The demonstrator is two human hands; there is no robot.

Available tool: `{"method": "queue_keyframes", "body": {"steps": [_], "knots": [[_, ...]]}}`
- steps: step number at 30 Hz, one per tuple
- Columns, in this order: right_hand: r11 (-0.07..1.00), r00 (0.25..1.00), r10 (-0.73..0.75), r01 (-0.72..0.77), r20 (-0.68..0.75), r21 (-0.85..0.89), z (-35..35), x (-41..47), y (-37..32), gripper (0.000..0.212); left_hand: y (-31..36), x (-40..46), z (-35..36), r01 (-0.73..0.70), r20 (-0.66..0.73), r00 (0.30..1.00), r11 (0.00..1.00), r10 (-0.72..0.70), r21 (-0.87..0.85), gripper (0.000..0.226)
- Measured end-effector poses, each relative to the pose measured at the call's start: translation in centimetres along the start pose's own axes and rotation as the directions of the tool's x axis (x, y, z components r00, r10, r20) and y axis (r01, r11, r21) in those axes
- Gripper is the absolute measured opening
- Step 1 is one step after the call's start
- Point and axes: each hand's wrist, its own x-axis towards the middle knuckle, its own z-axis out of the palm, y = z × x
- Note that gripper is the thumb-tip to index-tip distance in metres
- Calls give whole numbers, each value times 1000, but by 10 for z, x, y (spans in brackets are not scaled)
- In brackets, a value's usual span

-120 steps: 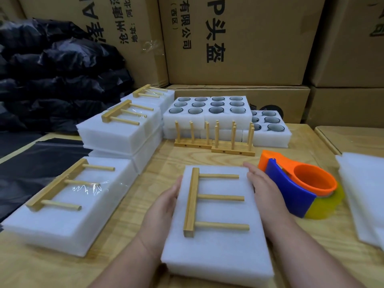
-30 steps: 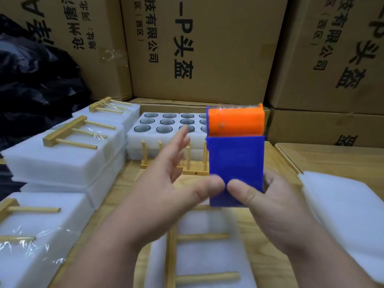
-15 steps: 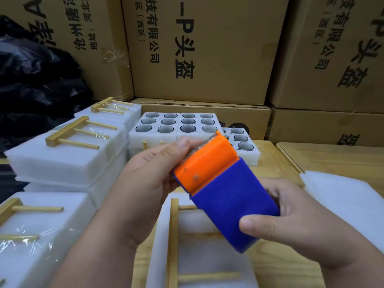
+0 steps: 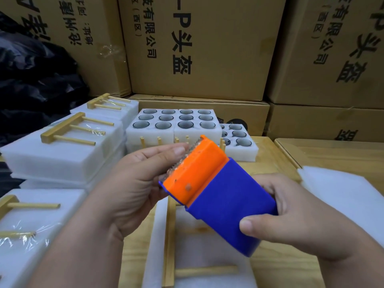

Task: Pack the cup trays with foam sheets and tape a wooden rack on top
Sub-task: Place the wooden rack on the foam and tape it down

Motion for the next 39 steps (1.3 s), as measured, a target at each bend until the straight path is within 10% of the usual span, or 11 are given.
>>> {"method": "queue_keyframes", "body": {"steps": [20, 39], "knots": [[991, 848, -93, 26, -521, -135, 0, -1, -5, 37, -5, 2, 7, 101, -42, 994, 995, -100, 6, 34], [977, 750, -153, 18, -643, -211, 8, 0, -8, 39, 3, -11, 19, -35, -119, 992, 995, 46, 94, 24]]}}
